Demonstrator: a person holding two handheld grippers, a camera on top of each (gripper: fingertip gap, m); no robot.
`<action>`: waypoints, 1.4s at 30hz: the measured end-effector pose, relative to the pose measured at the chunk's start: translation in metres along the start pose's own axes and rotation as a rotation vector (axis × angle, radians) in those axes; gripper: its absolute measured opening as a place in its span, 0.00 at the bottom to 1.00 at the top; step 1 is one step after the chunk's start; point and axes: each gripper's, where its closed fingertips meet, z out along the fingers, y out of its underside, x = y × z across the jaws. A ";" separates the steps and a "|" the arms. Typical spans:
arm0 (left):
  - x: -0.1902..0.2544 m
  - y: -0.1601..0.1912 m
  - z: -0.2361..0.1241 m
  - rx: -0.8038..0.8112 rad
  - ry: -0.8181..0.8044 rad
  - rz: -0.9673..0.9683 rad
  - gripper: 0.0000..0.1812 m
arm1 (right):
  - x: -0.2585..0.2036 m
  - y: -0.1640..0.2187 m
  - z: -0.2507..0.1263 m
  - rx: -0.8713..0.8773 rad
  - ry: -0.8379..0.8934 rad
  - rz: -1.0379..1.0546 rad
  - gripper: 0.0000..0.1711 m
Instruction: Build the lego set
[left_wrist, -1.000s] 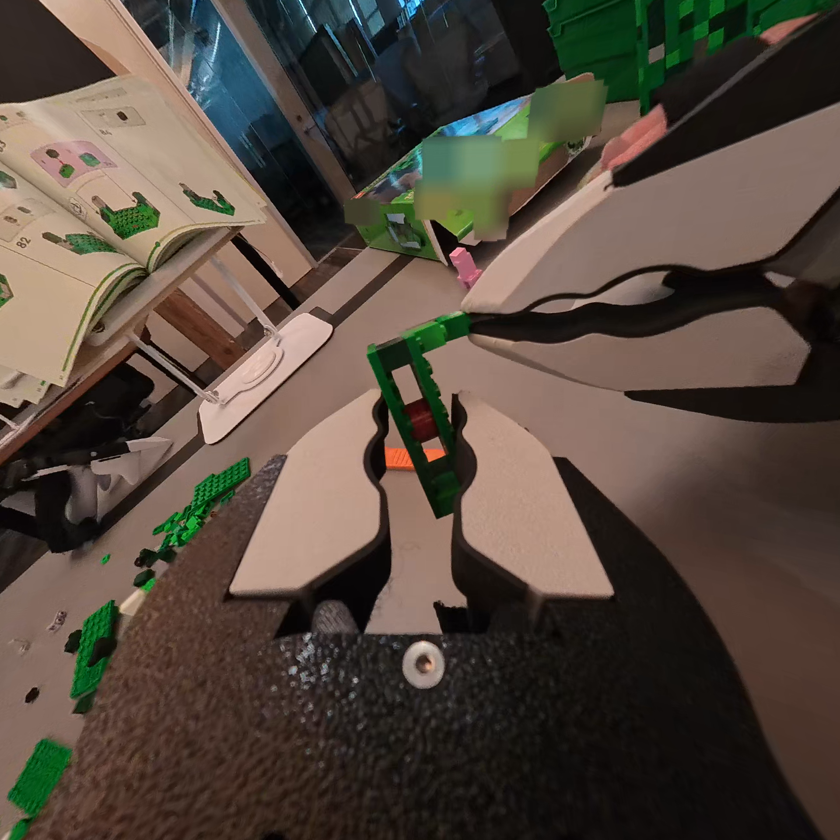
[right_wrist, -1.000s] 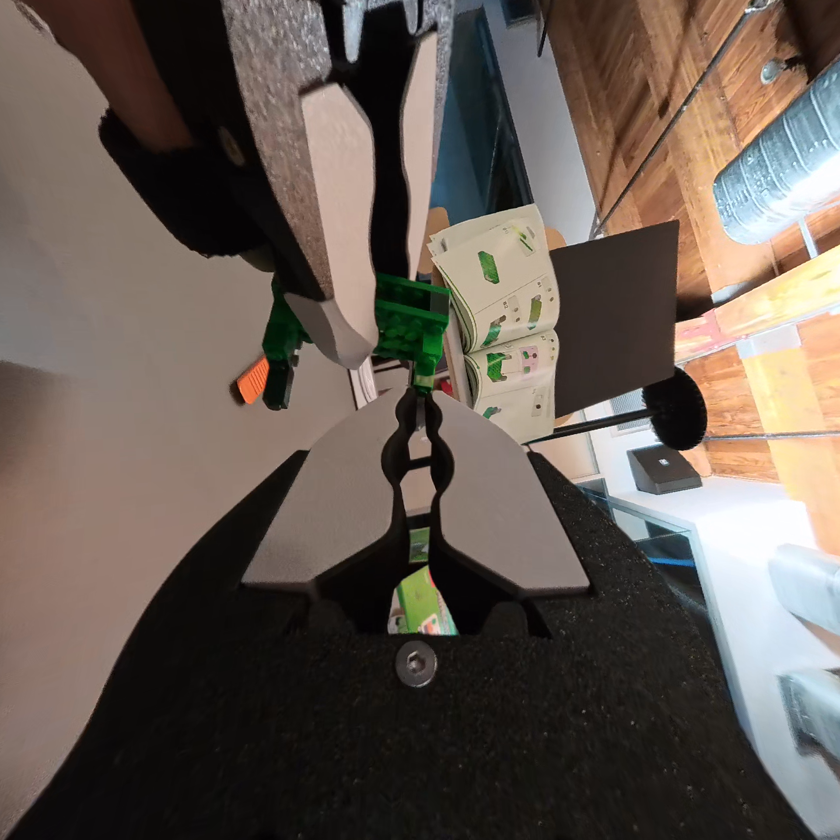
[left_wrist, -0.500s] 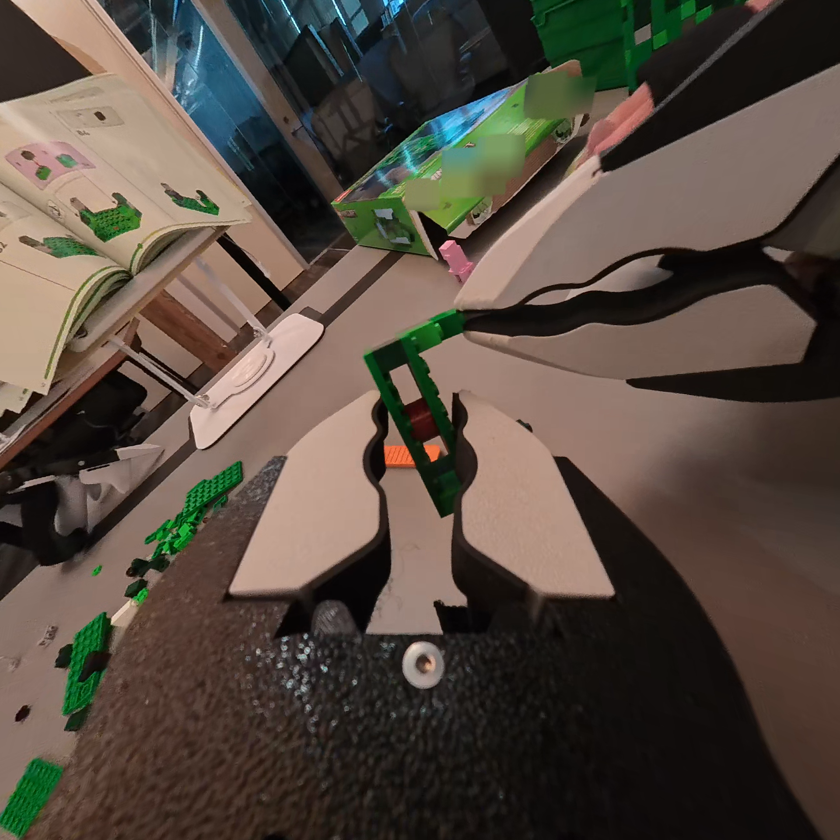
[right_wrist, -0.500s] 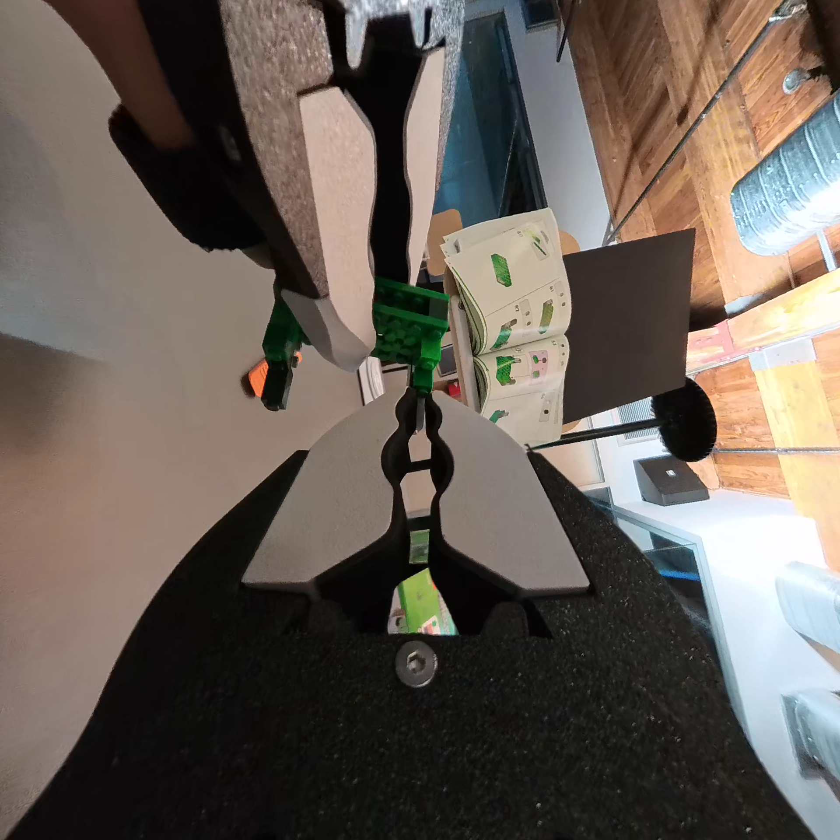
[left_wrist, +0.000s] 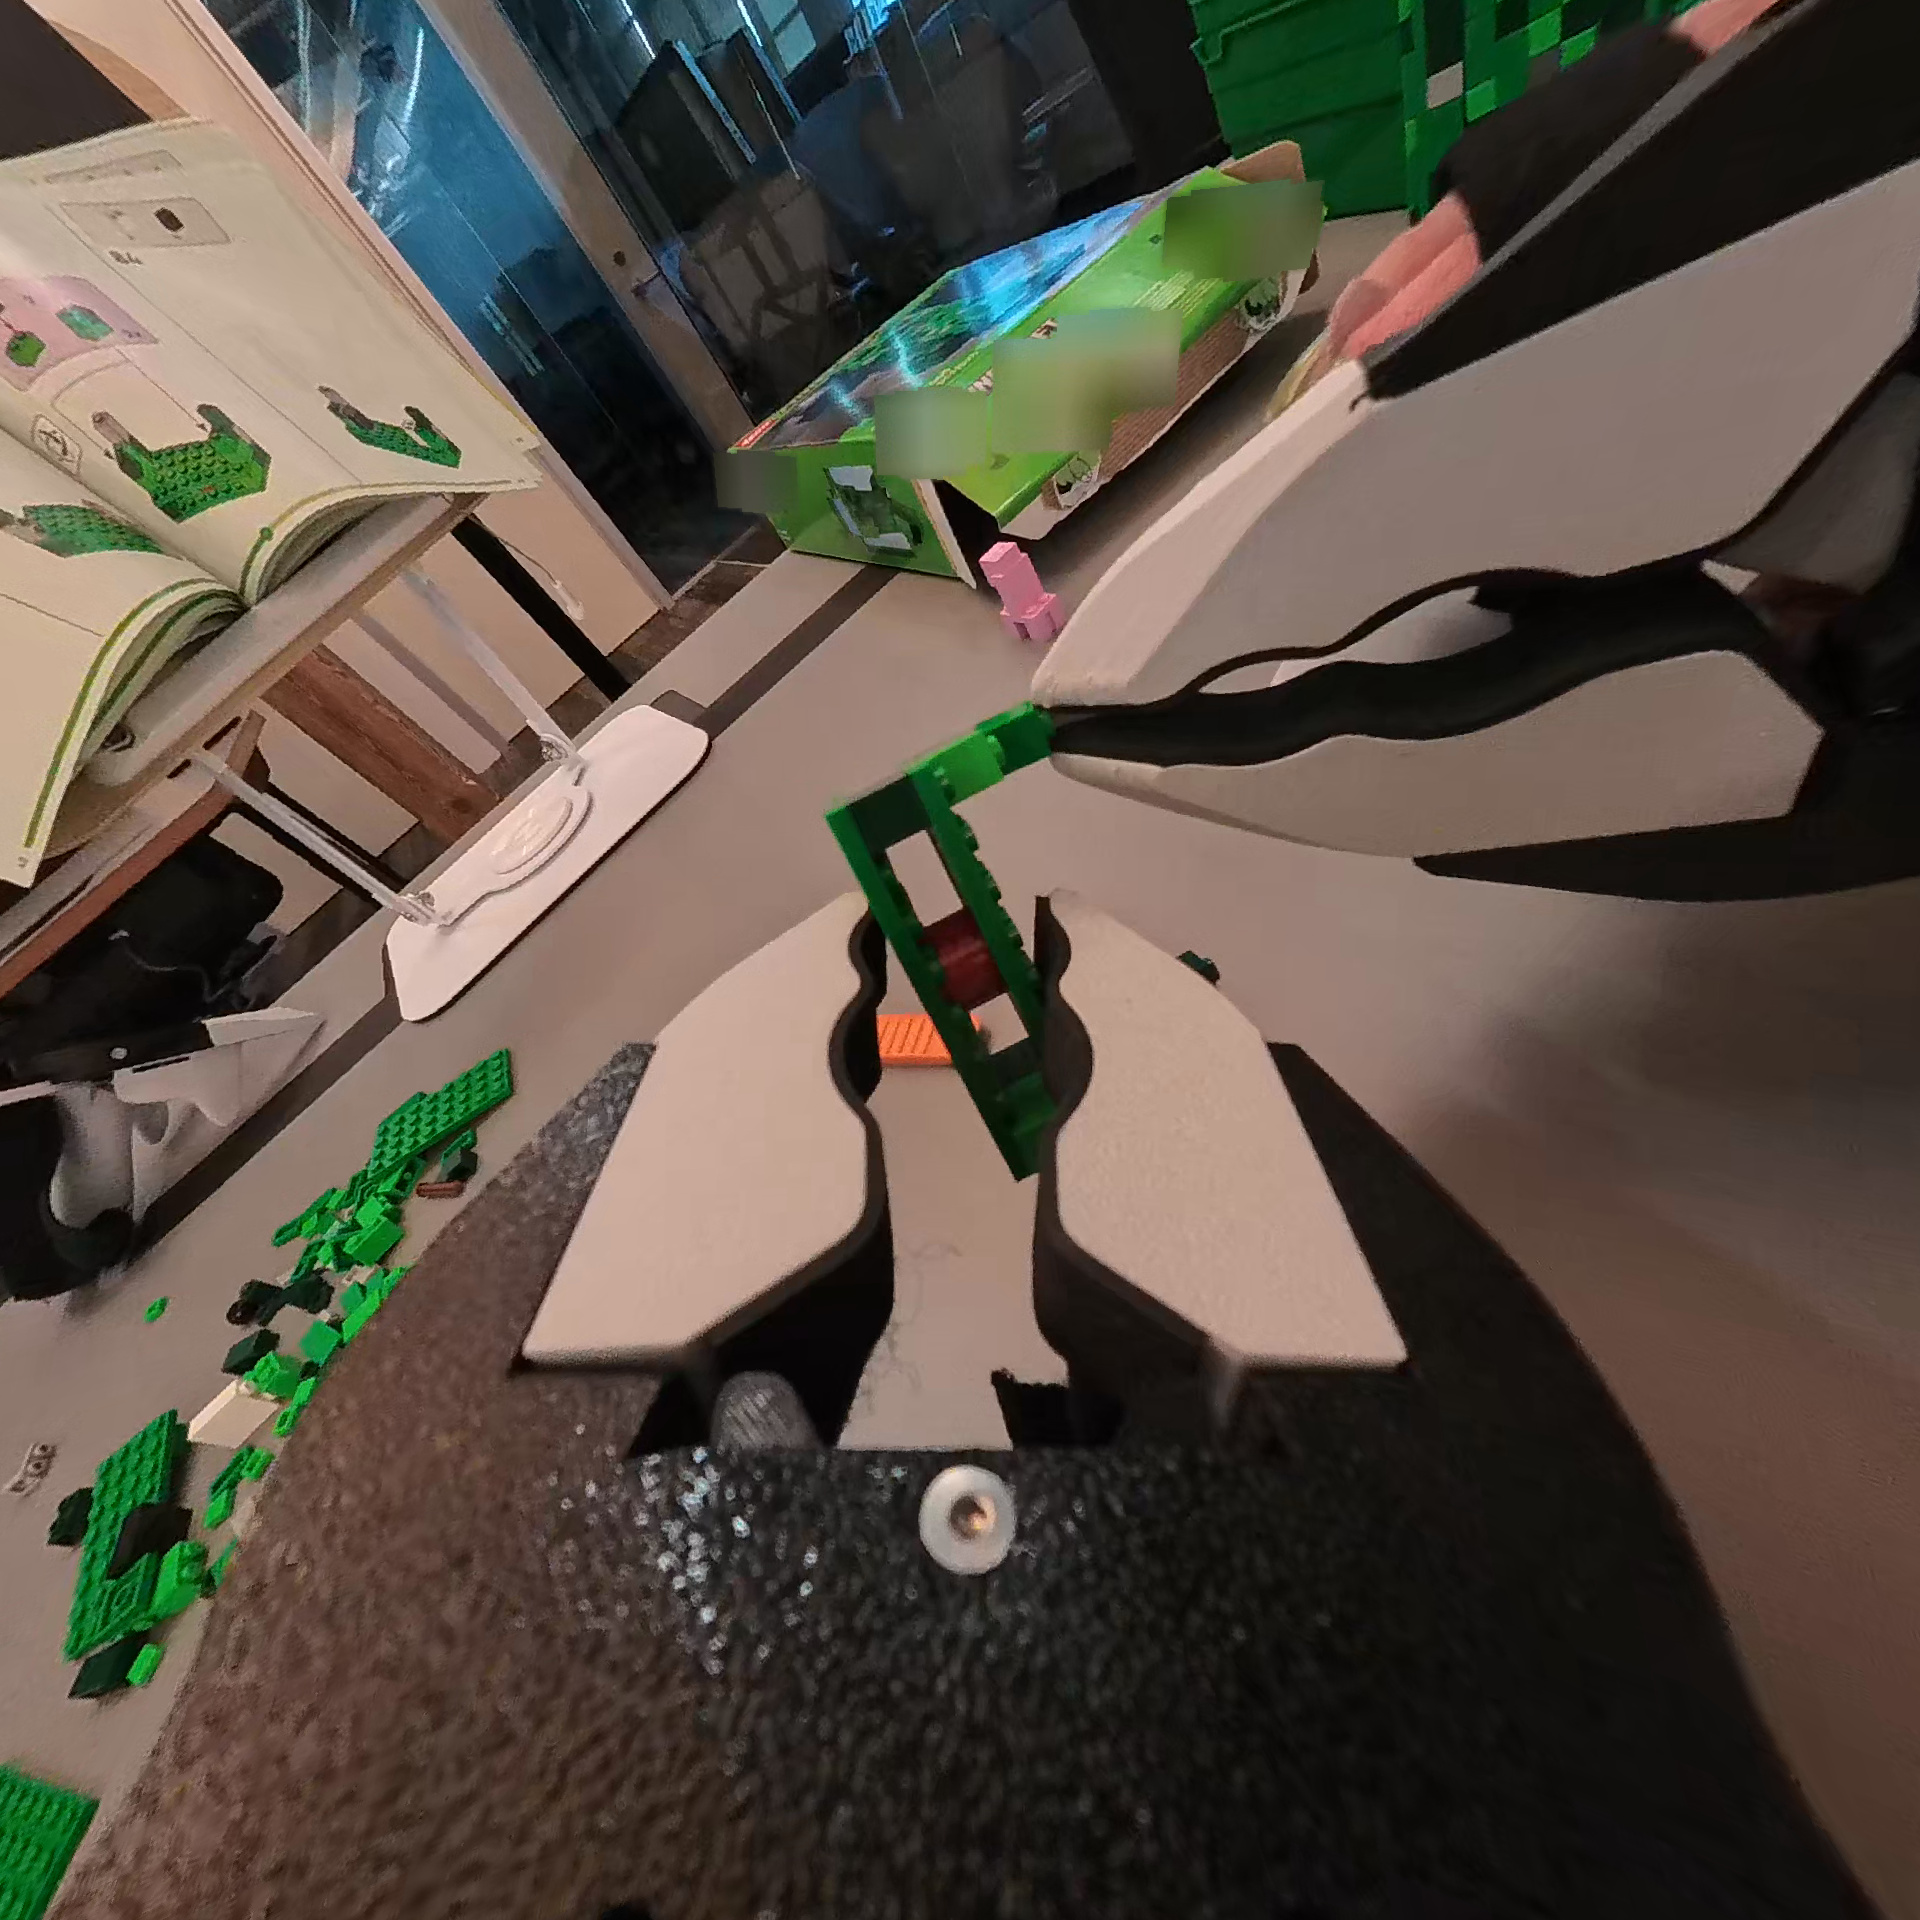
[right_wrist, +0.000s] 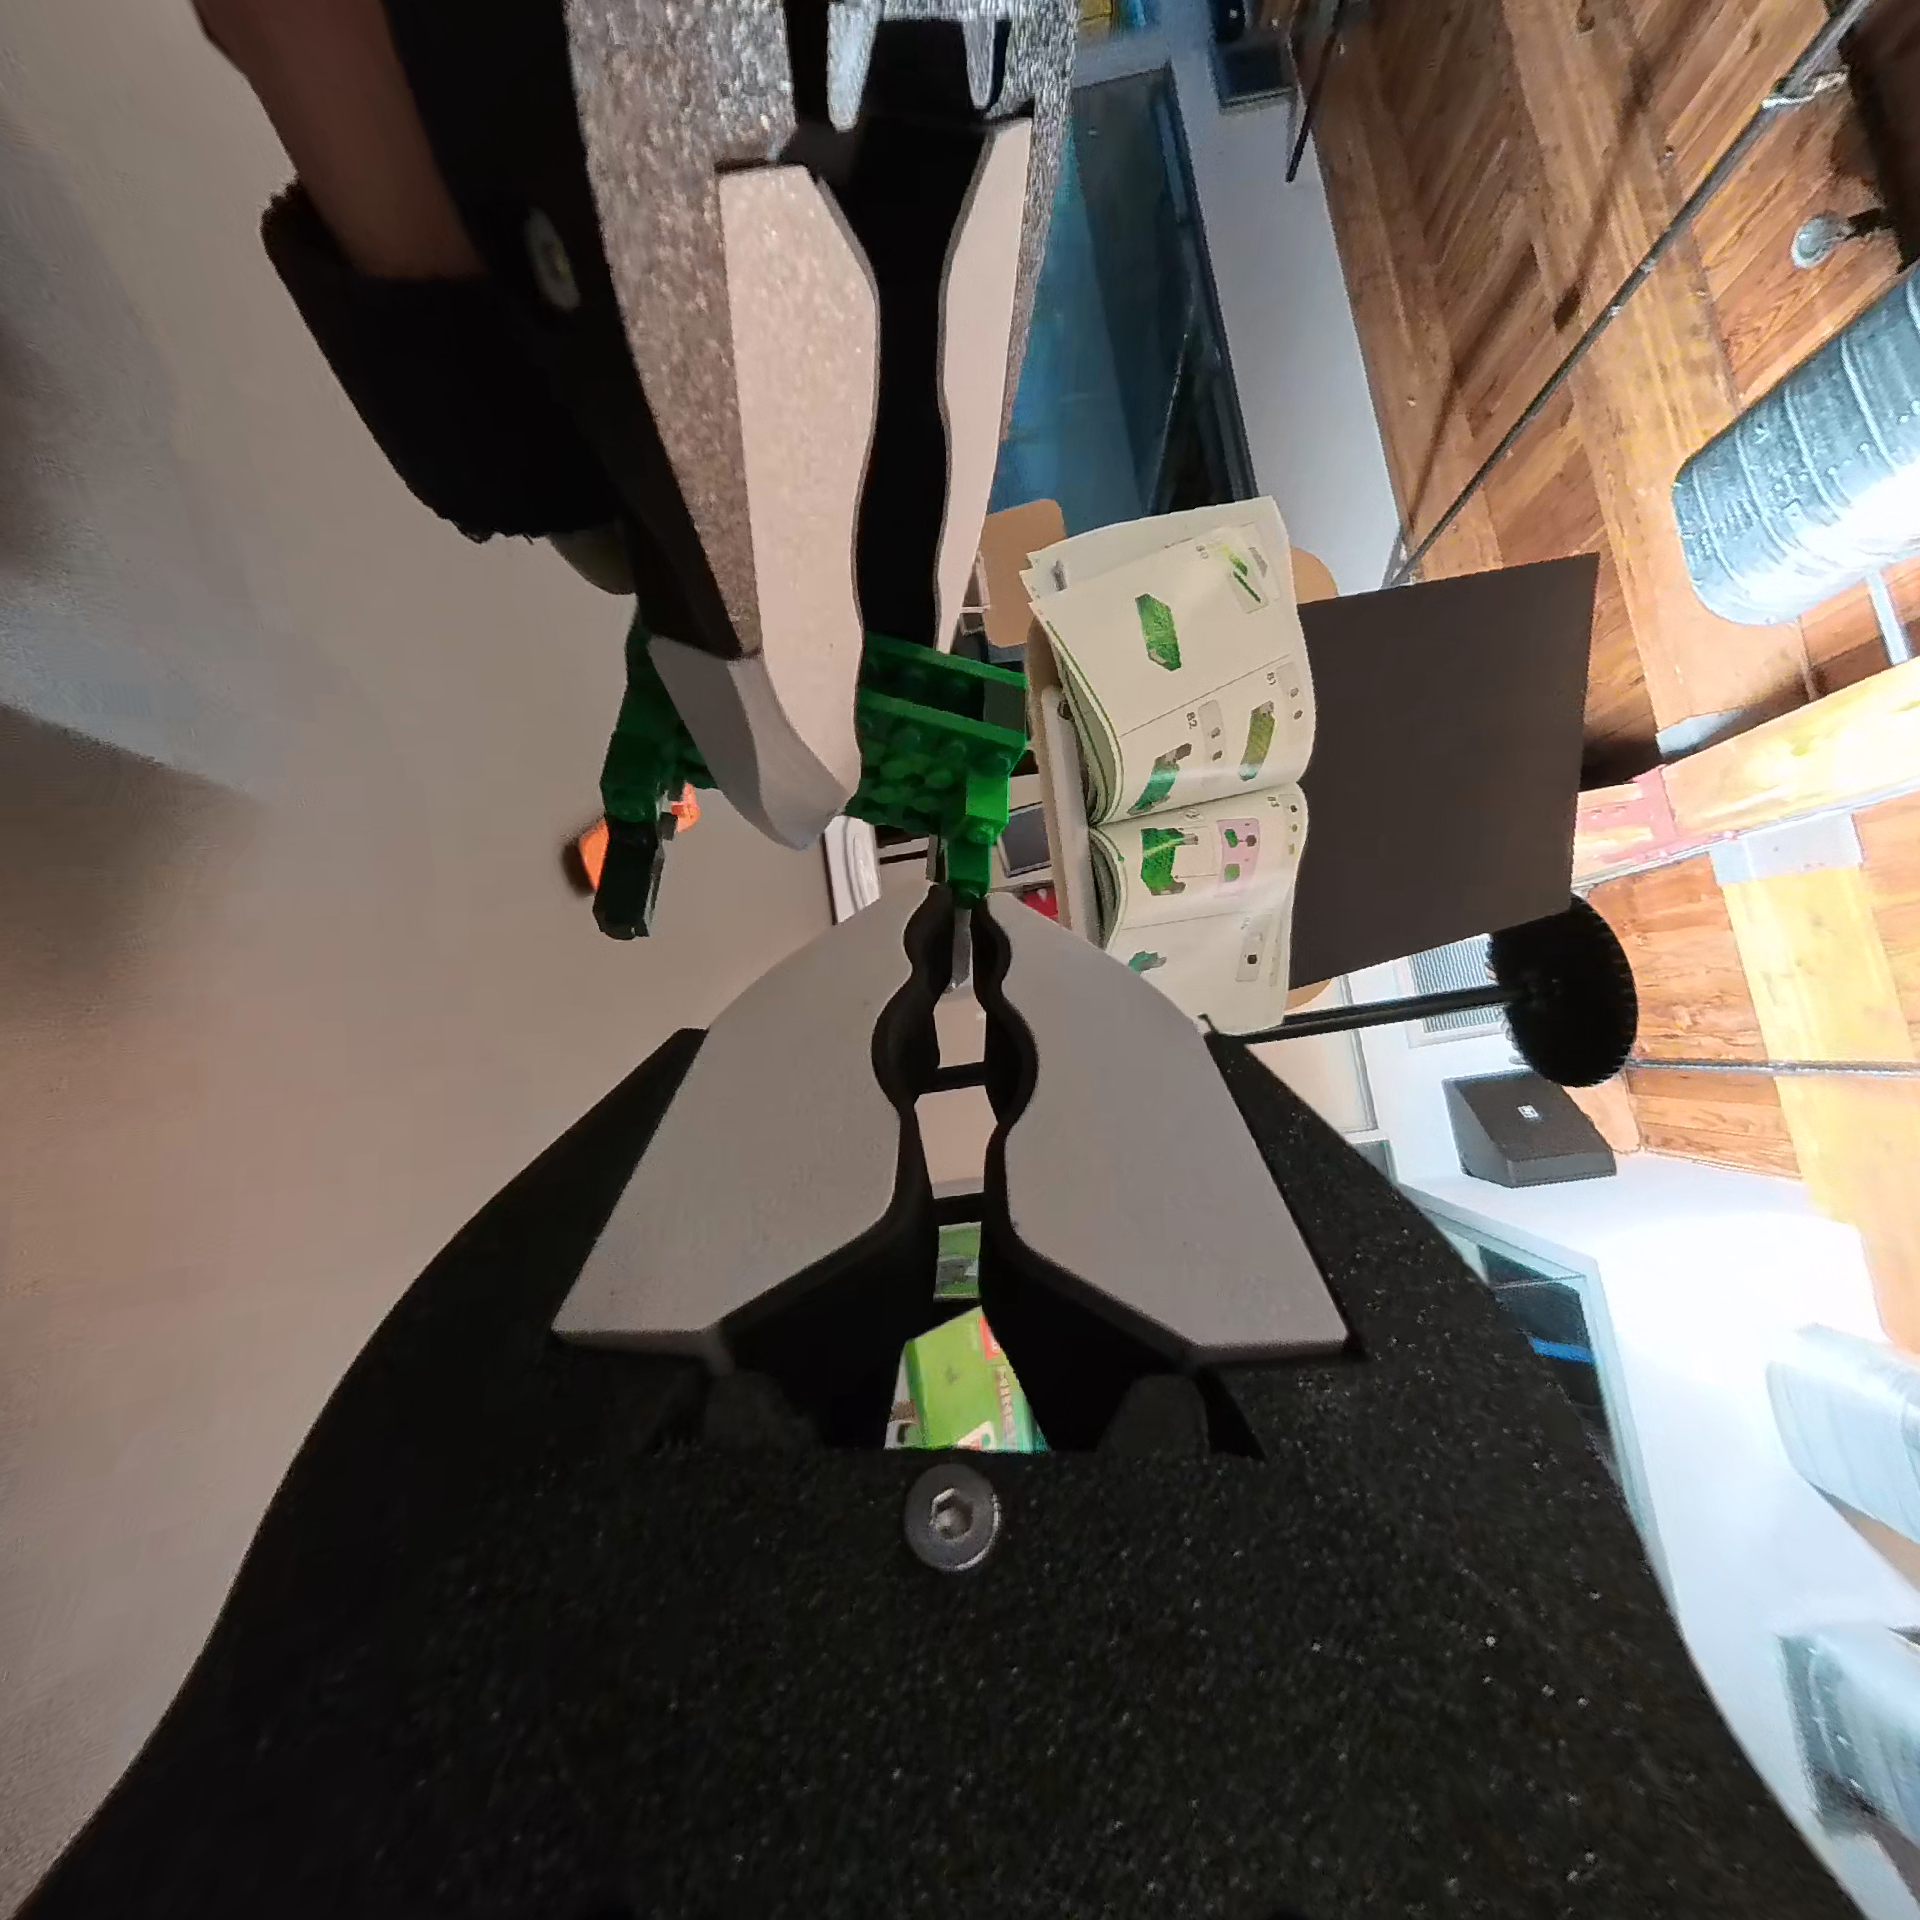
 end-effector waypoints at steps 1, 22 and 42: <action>0.000 0.001 0.000 -0.004 -0.003 0.005 0.15 | -0.001 0.000 0.000 0.000 -0.007 0.005 0.02; 0.000 0.017 0.009 -0.102 0.098 -0.041 0.14 | -0.019 -0.003 0.008 0.028 -0.143 0.115 0.12; 0.058 0.026 -0.034 -0.121 0.822 0.414 0.12 | -0.051 -0.041 -0.037 0.337 -0.907 0.717 0.31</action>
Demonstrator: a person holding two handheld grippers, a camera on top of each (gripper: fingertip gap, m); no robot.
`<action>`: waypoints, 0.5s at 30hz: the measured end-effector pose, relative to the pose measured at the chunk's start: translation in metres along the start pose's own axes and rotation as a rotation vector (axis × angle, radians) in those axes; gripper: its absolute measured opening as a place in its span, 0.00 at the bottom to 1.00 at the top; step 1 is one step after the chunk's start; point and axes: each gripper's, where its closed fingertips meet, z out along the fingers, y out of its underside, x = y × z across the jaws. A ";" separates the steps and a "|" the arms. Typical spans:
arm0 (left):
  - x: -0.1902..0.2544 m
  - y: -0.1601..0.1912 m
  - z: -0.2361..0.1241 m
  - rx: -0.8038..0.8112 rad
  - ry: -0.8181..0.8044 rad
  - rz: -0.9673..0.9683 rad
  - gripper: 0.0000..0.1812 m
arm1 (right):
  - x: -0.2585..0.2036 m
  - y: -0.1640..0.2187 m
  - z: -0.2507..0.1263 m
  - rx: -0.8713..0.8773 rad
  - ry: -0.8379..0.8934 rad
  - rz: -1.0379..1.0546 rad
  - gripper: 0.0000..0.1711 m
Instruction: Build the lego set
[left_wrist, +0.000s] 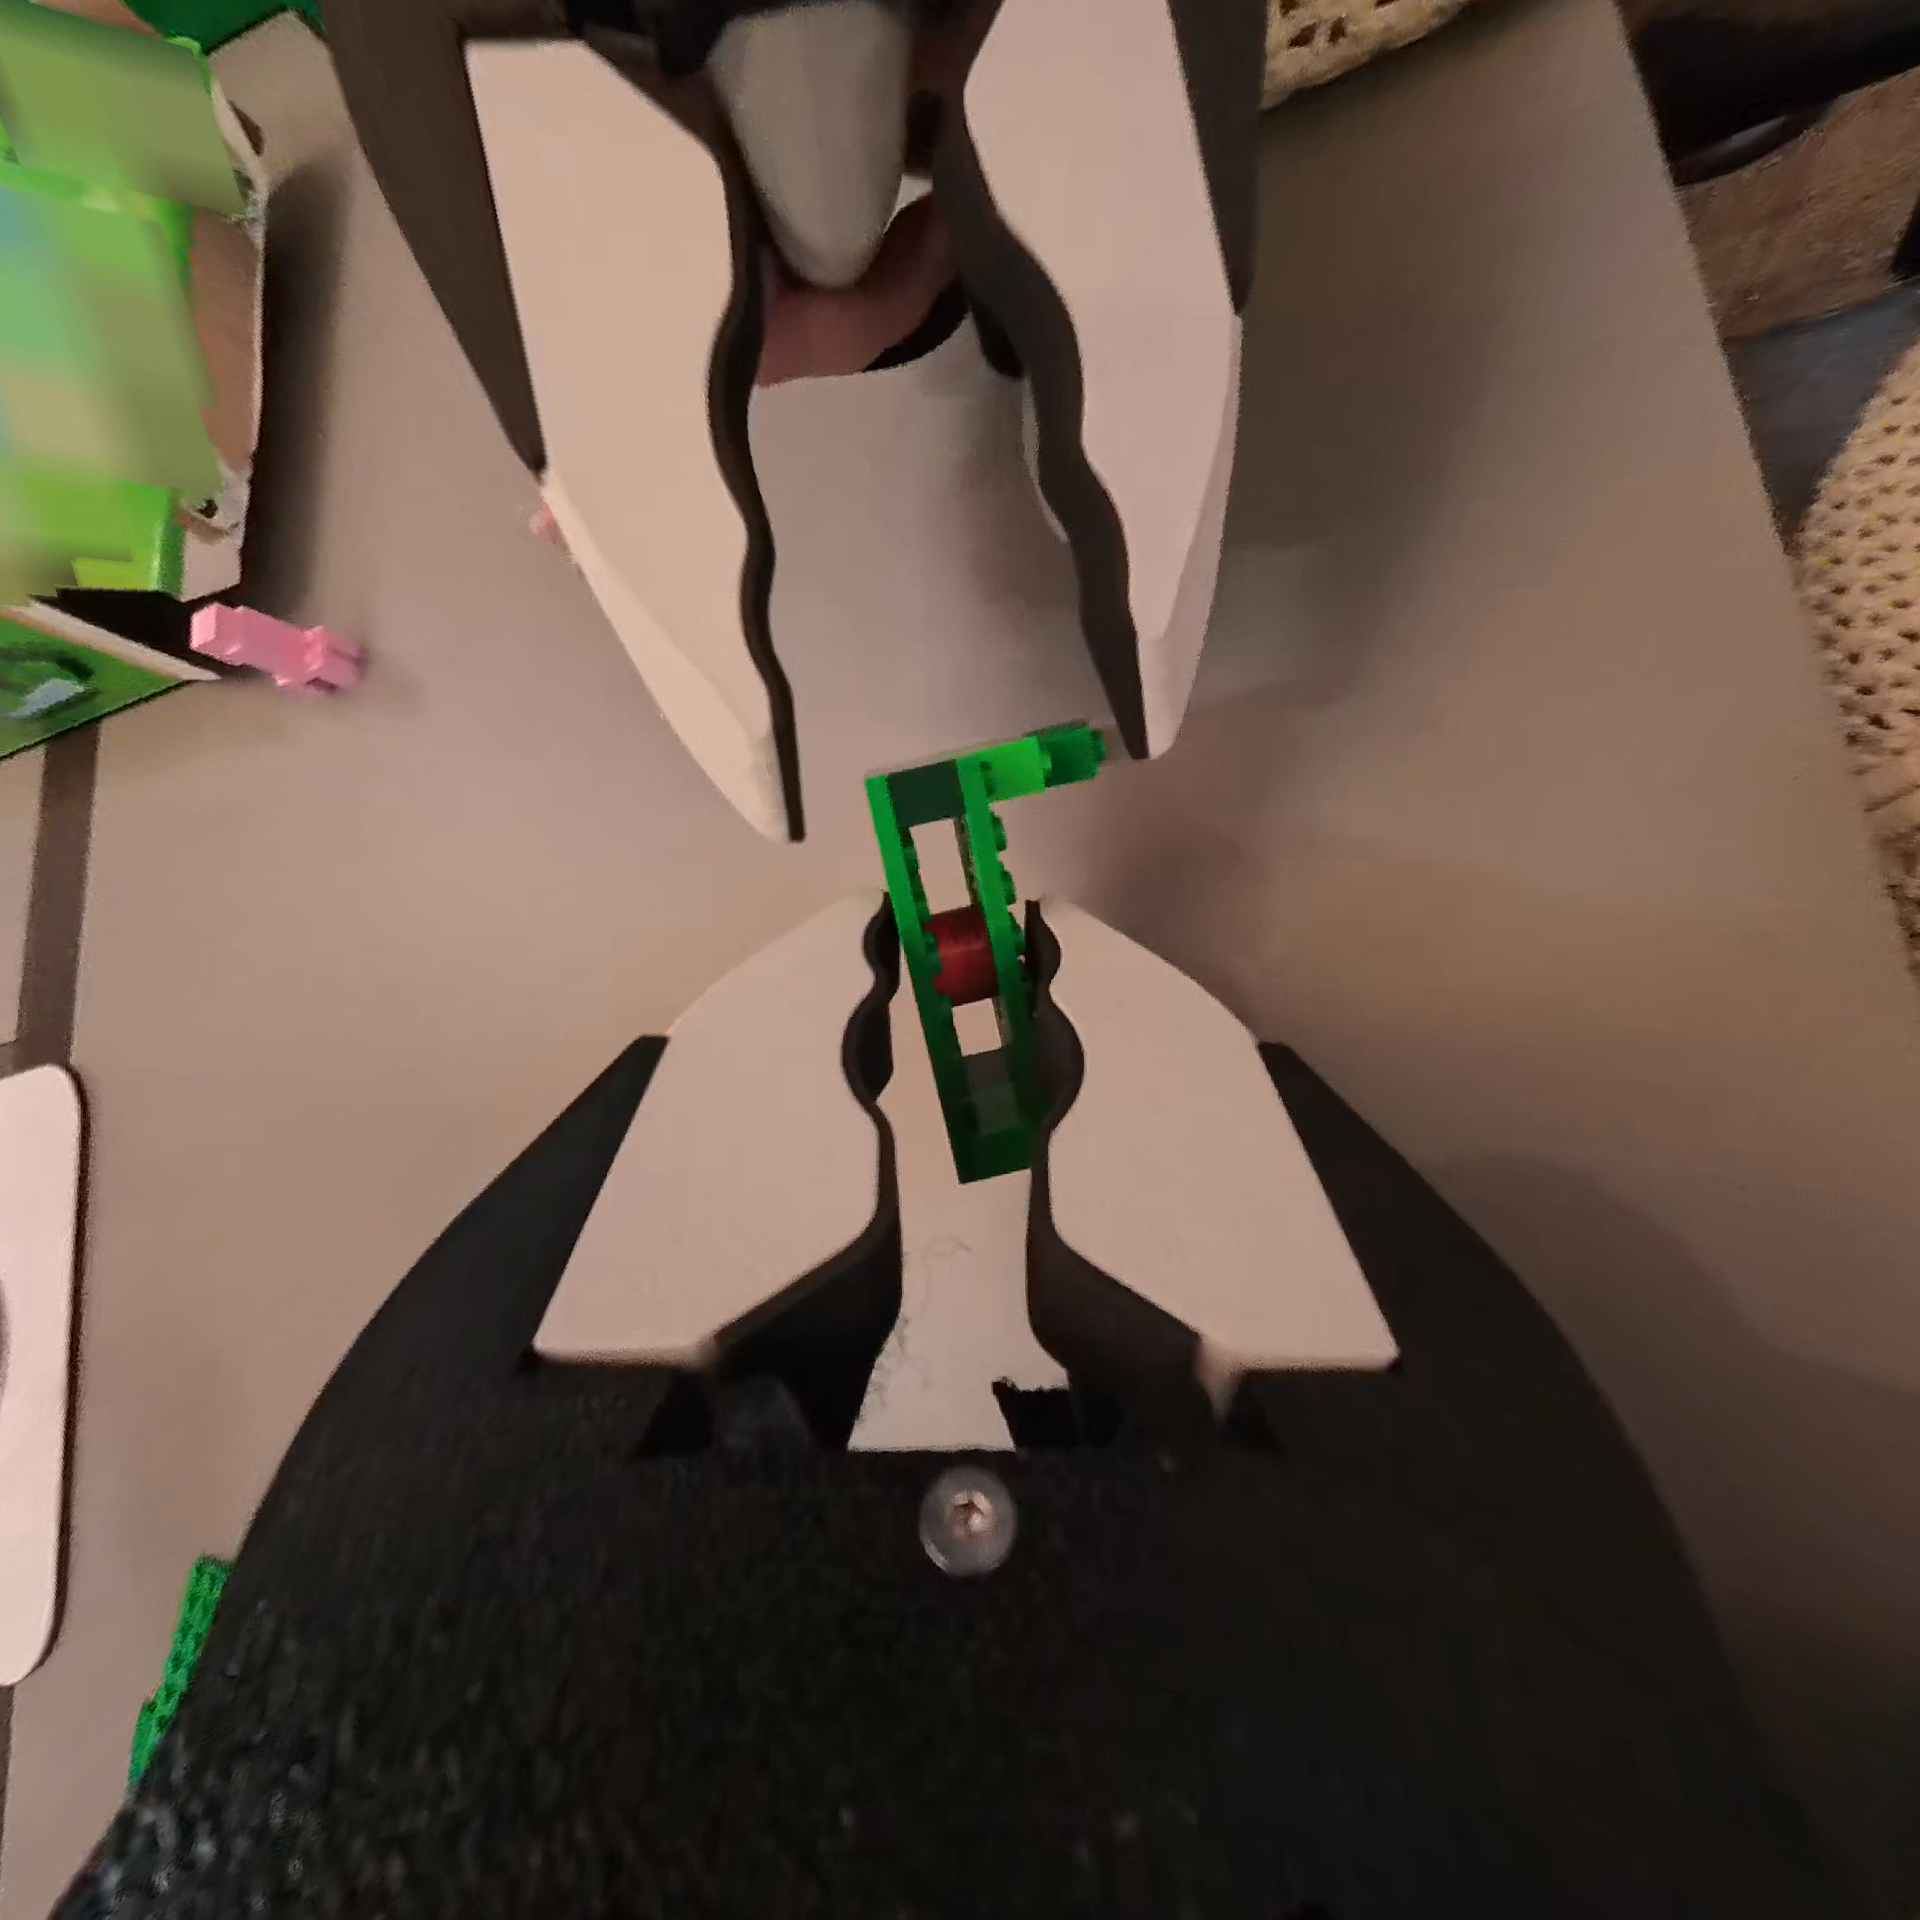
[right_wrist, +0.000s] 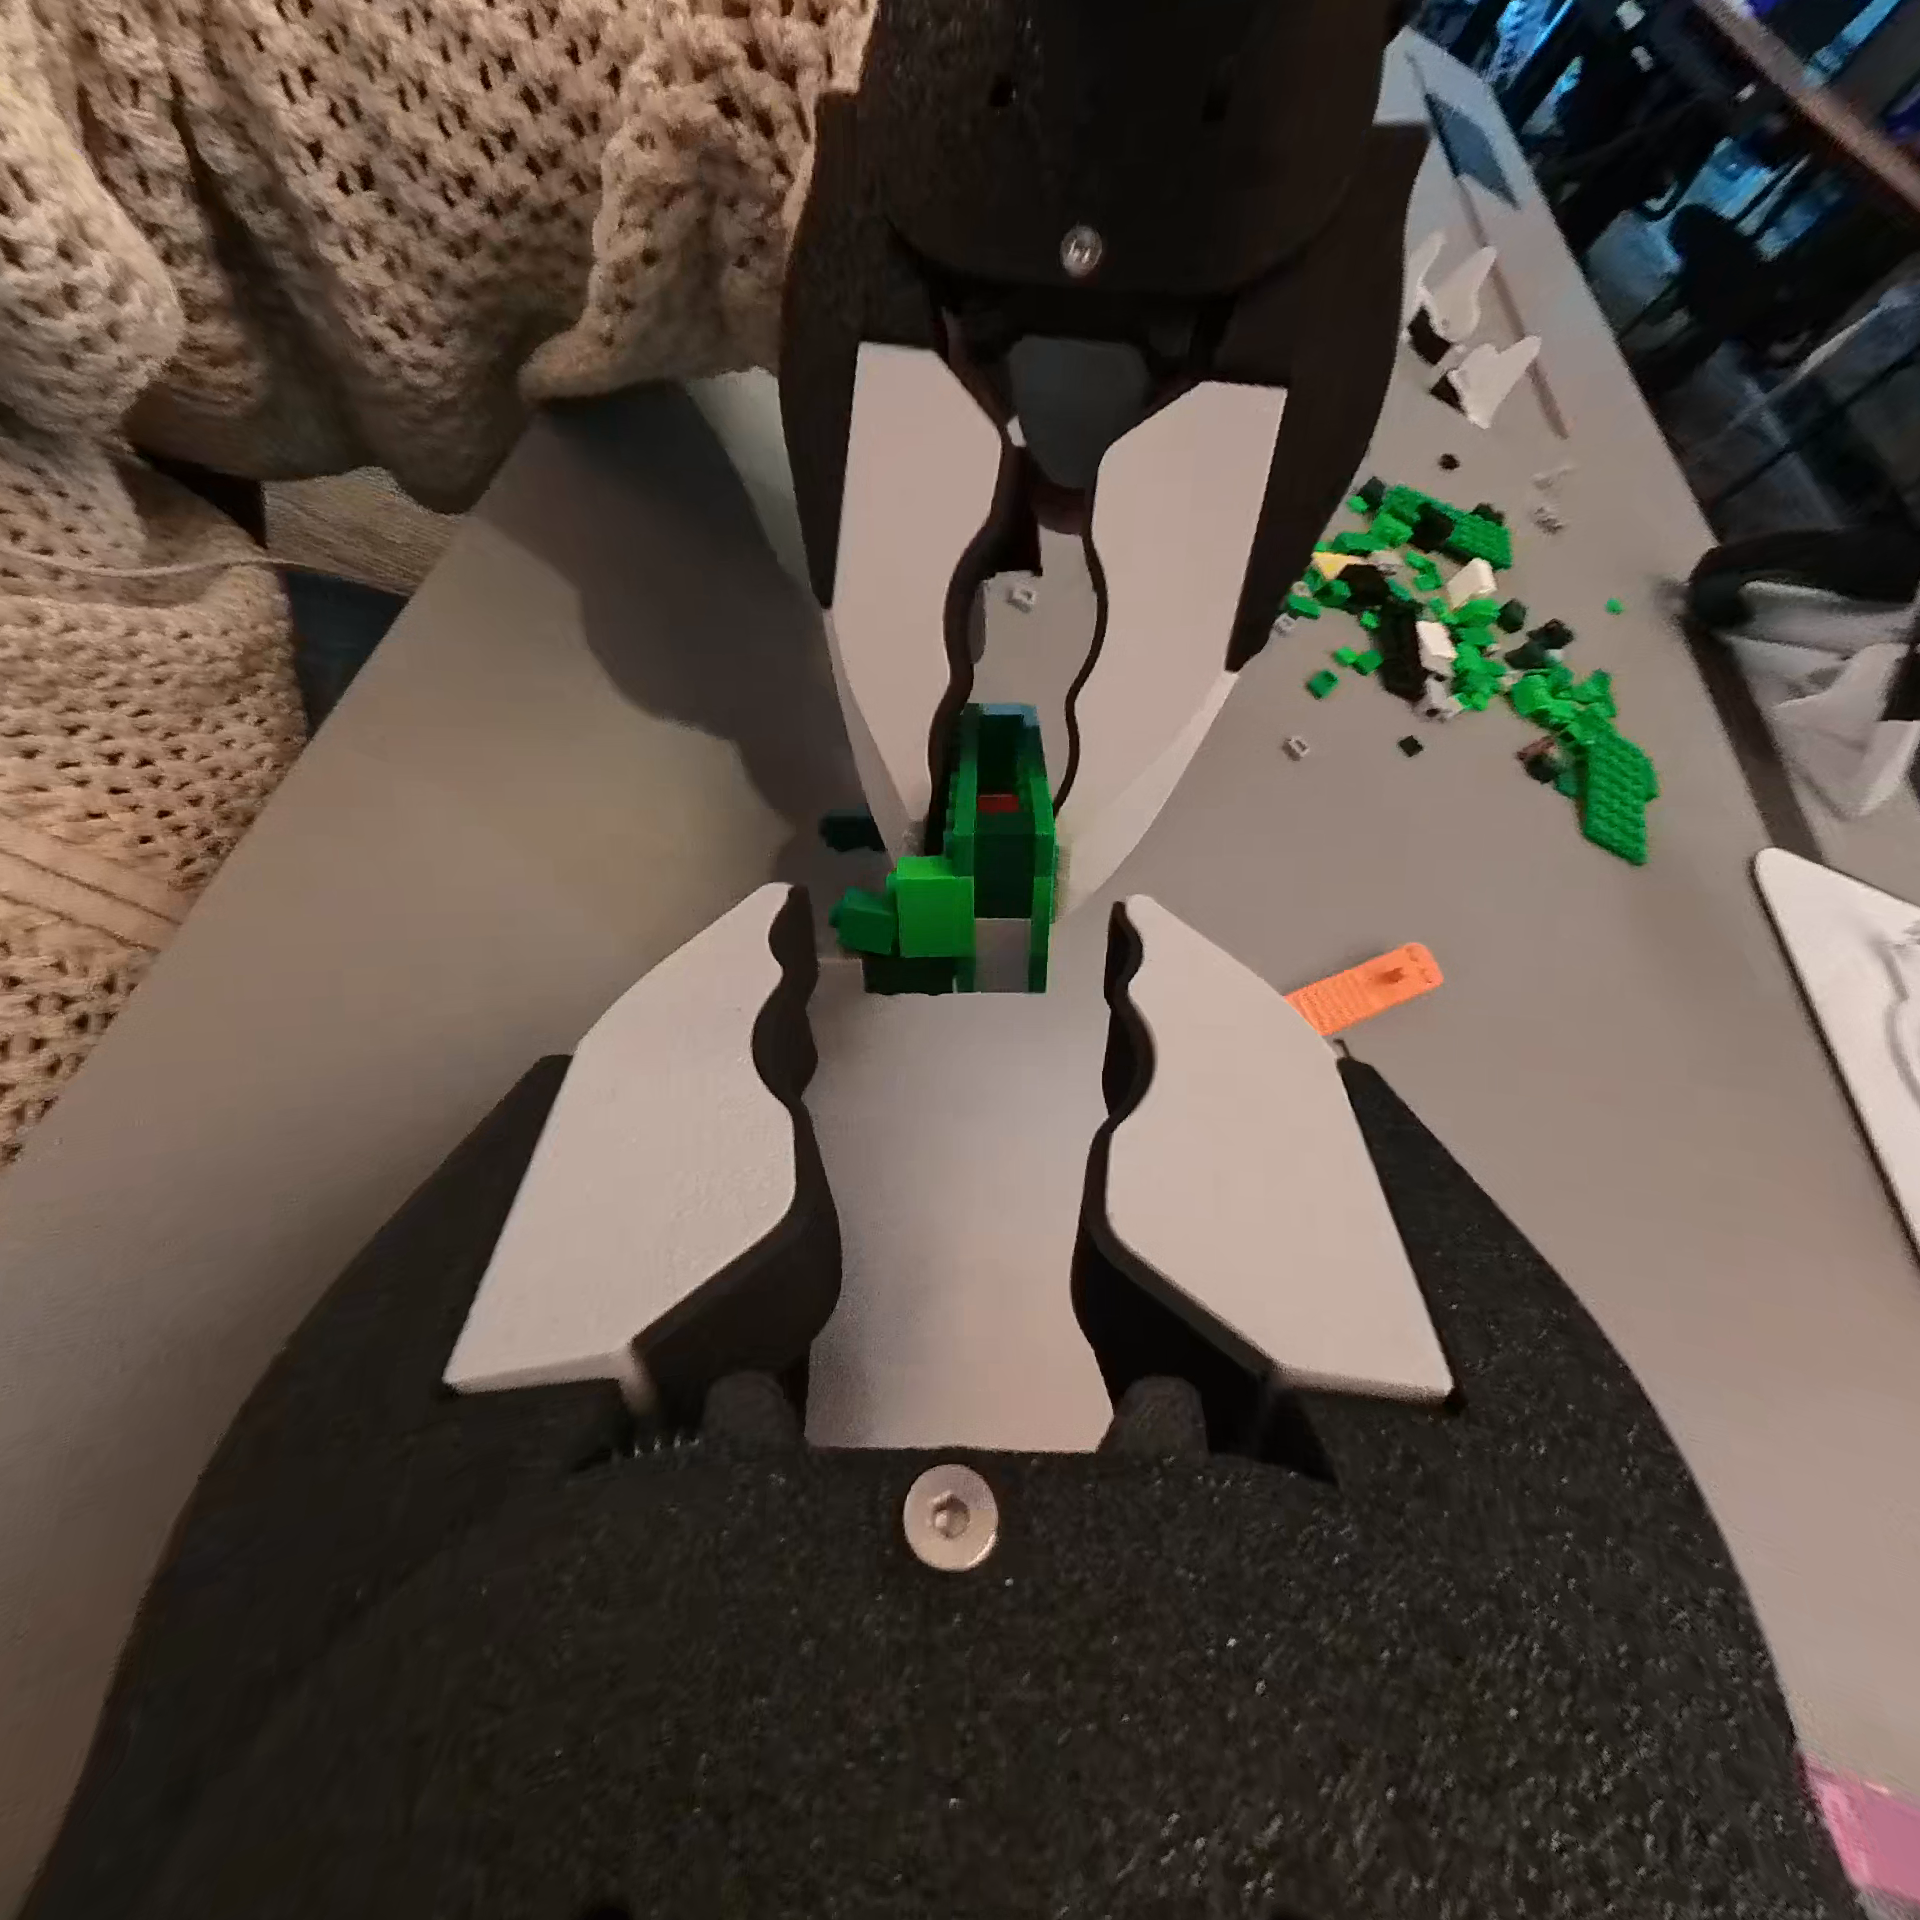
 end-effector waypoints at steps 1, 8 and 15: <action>0.002 -0.001 0.000 0.001 0.015 -0.002 0.12 | -0.001 0.001 0.001 -0.005 -0.012 0.008 0.29; 0.005 -0.006 -0.004 -0.006 0.076 -0.035 0.11 | -0.010 0.000 0.004 -0.011 -0.063 0.006 0.24; 0.006 -0.003 -0.001 -0.025 0.109 -0.058 0.11 | -0.009 0.004 0.006 -0.035 -0.078 0.032 0.24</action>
